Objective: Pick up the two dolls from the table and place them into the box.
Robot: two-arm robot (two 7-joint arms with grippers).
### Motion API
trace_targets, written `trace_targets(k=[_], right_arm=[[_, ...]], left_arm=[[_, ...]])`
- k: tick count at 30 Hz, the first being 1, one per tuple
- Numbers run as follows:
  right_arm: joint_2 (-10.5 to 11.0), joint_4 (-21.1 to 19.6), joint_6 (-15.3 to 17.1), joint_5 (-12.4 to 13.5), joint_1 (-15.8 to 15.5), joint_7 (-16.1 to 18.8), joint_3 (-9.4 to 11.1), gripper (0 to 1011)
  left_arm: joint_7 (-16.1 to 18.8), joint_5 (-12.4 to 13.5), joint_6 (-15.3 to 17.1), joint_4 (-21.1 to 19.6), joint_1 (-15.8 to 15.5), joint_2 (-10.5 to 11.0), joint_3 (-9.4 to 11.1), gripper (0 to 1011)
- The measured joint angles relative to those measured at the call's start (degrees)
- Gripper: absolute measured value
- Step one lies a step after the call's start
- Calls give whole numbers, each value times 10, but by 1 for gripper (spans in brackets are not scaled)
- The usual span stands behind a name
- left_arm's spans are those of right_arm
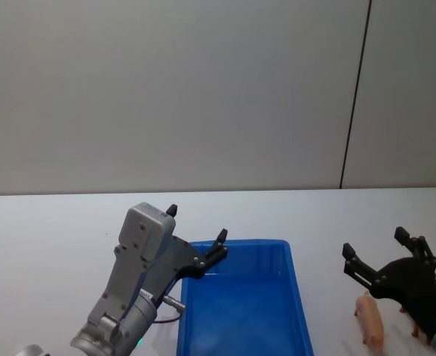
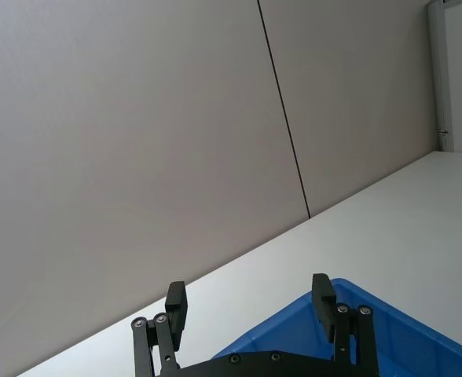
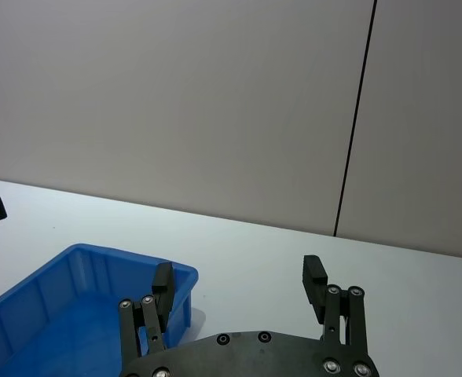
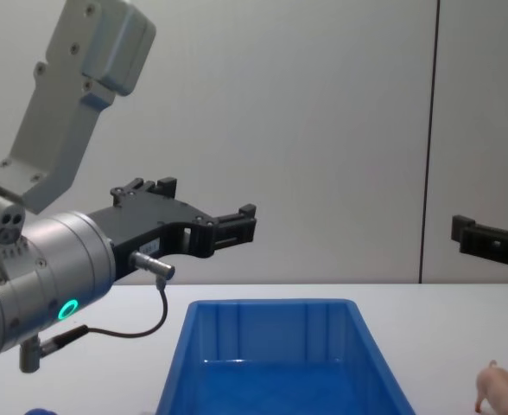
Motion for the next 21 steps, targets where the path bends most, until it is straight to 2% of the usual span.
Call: trace_targets(k=[21], right_arm=[[0, 0, 0, 0, 0, 0, 0, 1001]], left_arm=[[0, 0, 0, 0, 0, 0, 0, 1001]])
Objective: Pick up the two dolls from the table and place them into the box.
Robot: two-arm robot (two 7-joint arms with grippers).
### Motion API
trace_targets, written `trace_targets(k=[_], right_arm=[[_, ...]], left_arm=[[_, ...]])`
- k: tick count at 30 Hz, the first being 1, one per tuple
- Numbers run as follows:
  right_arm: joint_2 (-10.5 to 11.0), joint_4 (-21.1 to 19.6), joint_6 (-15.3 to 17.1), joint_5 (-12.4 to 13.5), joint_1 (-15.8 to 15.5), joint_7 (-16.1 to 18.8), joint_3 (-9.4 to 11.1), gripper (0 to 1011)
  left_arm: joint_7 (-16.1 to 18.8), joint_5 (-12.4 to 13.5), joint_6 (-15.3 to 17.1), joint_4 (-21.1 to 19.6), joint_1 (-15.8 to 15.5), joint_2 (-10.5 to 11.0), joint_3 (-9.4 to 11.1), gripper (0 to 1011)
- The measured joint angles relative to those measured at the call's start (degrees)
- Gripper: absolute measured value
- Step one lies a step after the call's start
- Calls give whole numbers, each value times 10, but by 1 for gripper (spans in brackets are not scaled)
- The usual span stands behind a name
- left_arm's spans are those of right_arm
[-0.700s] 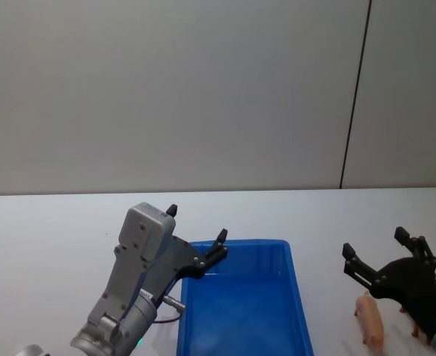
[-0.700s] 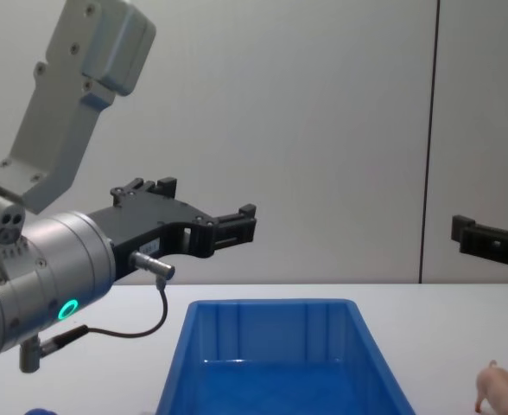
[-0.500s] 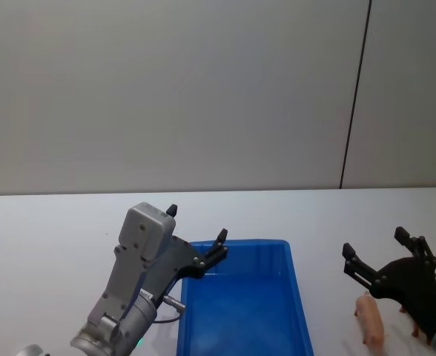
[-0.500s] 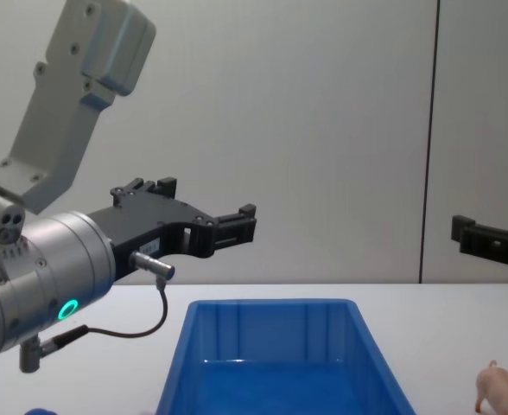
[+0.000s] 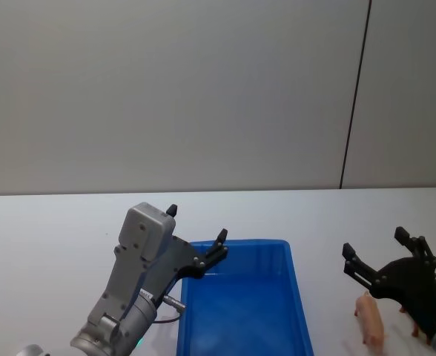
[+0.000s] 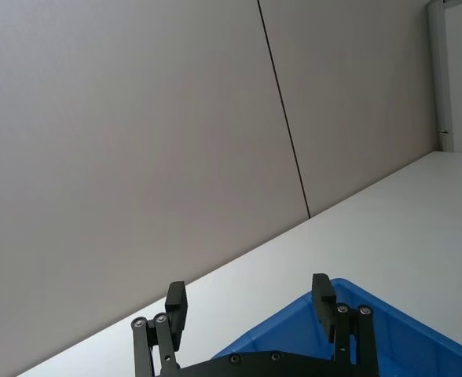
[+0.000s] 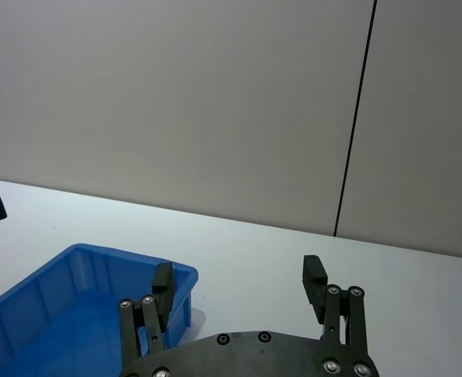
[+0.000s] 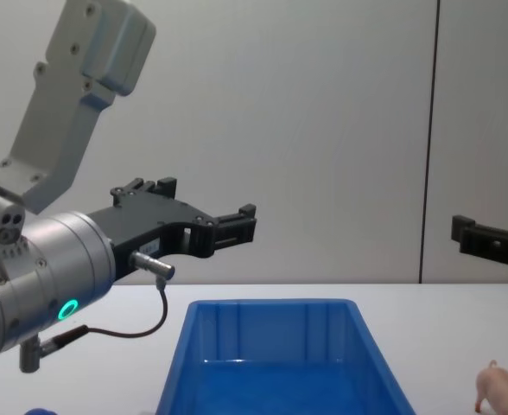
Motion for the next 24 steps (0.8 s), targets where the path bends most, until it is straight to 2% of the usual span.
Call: trace_targets(k=[18, 24], right_arm=[[0, 0, 0, 0, 0, 0, 0, 1001], [2, 0, 17, -3, 1, -6, 4, 1001]], left_arm=[[0, 0, 0, 0, 0, 0, 0, 1002], [0, 0, 0, 0, 0, 0, 0, 1001]])
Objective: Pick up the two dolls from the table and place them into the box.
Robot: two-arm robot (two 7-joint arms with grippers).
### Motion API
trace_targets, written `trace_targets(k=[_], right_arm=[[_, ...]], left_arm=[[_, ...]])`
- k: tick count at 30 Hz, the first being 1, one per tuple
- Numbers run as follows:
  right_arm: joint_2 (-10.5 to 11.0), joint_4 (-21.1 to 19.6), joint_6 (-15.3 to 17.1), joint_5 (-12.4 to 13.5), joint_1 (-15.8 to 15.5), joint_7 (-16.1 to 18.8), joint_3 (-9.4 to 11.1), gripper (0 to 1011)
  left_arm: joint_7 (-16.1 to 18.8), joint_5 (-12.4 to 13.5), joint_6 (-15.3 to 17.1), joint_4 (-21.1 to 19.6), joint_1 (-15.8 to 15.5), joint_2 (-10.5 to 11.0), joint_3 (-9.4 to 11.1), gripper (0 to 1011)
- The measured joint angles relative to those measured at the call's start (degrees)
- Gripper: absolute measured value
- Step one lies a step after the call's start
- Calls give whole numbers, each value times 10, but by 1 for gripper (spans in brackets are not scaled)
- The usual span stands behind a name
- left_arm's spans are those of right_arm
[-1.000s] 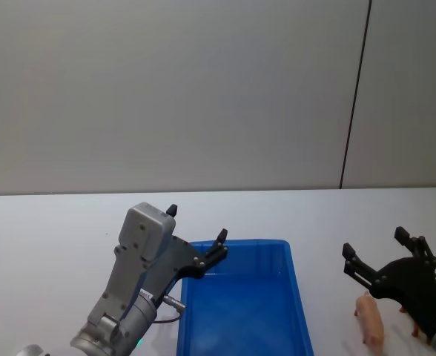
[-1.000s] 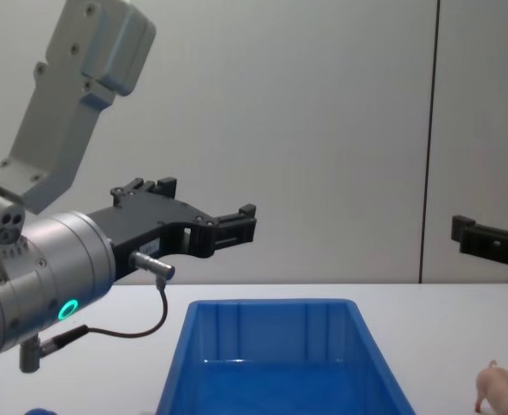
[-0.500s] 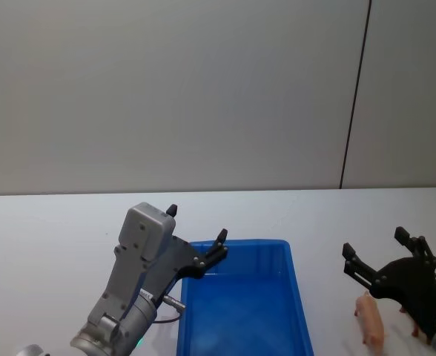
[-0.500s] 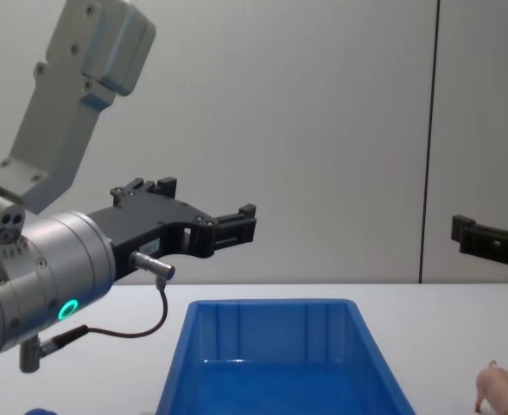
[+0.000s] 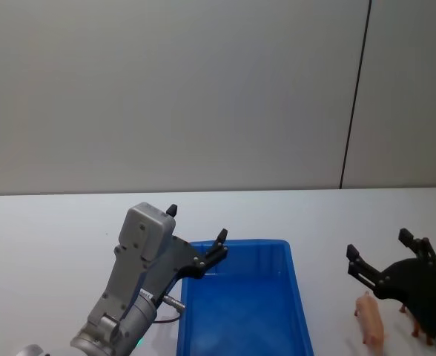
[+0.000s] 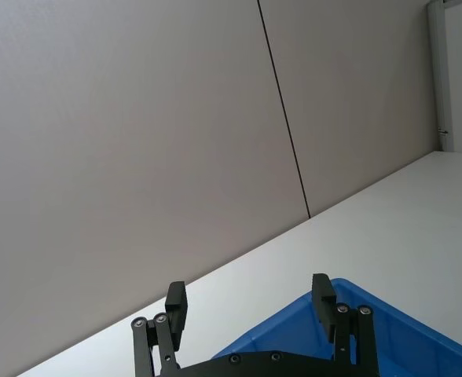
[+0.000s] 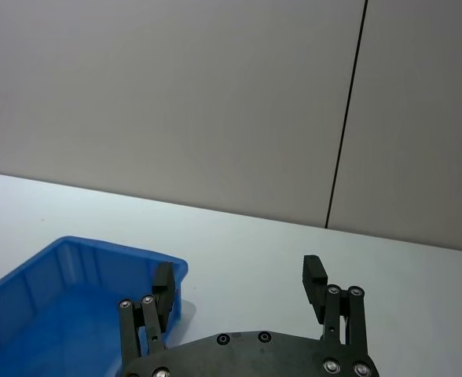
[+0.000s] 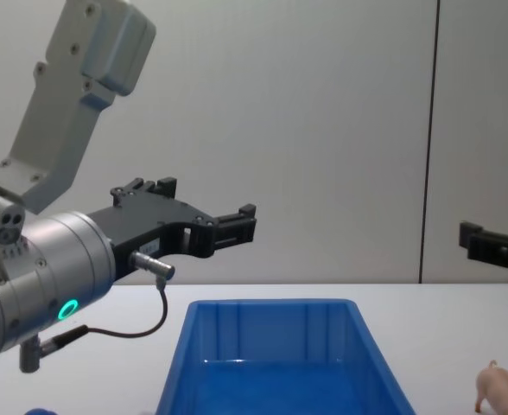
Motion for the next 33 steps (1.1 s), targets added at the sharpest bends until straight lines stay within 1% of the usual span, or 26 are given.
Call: trace_targets(k=[1, 10, 13, 16, 22, 23, 26, 33], right_arm=[[0, 0, 0, 0, 0, 0, 0, 1001], [8, -1, 38, -1, -2, -17, 9, 1001], [12, -3, 55, -1, -5, -28, 14, 1001], [15, -4, 64, -1, -8, -35, 17, 1001], [21, -12, 93, 2, -21, -59, 24, 1001], [21, -12, 93, 2, -21, -59, 24, 1001], [26, -17, 107, 6, -31, -72, 29, 1001], [32, -19, 123, 14, -48, -88, 37, 1001]], left_arm=[[0, 0, 0, 0, 0, 0, 0, 1001], [0, 0, 0, 0, 0, 0, 0, 1002], [0, 0, 0, 0, 0, 0, 0, 1001], [0, 0, 0, 0, 0, 0, 0, 1001], [0, 0, 0, 0, 0, 0, 0, 1002], [0, 0, 0, 0, 0, 0, 0, 1002], [0, 0, 0, 0, 0, 0, 0, 1001], [0, 0, 0, 0, 0, 0, 0, 1001]])
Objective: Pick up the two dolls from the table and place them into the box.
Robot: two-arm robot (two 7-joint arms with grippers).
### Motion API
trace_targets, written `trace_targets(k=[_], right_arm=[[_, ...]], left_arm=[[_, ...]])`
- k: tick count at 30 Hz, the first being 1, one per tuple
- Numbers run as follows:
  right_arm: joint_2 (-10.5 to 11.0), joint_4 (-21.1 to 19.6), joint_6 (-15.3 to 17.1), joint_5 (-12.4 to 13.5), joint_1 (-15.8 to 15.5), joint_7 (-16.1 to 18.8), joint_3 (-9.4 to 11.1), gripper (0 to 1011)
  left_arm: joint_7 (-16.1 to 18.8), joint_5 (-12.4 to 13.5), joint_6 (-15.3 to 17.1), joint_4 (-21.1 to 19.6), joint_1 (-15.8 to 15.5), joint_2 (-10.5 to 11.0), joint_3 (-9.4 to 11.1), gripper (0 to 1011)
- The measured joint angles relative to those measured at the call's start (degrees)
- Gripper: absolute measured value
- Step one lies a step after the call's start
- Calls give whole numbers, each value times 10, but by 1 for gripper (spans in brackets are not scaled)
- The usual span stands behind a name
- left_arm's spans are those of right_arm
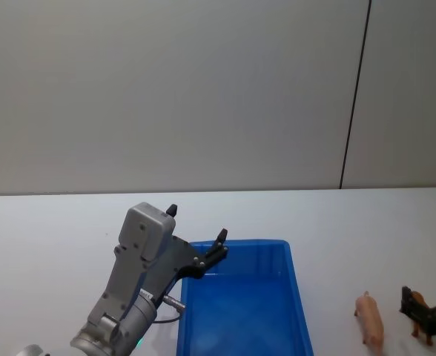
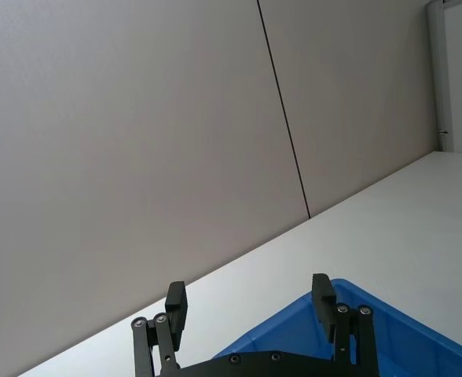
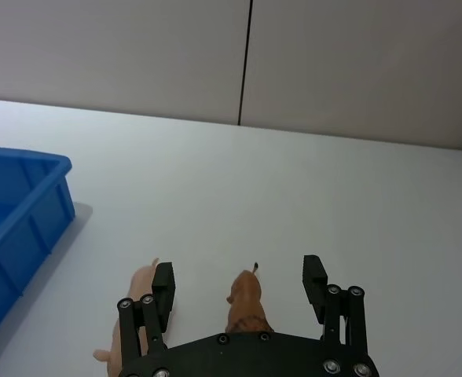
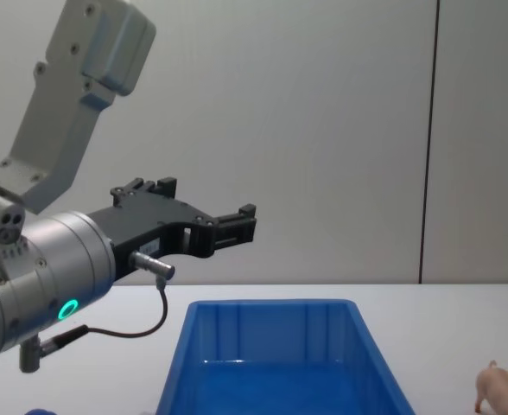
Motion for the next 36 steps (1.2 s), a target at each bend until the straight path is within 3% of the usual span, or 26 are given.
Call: trace_targets(k=[15, 25, 34, 36], right_arm=[[-1, 35, 4, 7, -7, 2, 7, 971], [-11, 81, -11, -3, 10, 22, 5, 713], [-15, 93, -23, -12, 16, 32, 4, 430], [-16, 92, -26, -14, 16, 34, 4, 422]], left_arm=[[0, 0, 0, 0, 0, 0, 0, 1001], [0, 0, 0, 0, 0, 0, 0, 1001], [0, 0, 0, 0, 0, 0, 0, 1001], [0, 0, 0, 0, 0, 0, 0, 1001]])
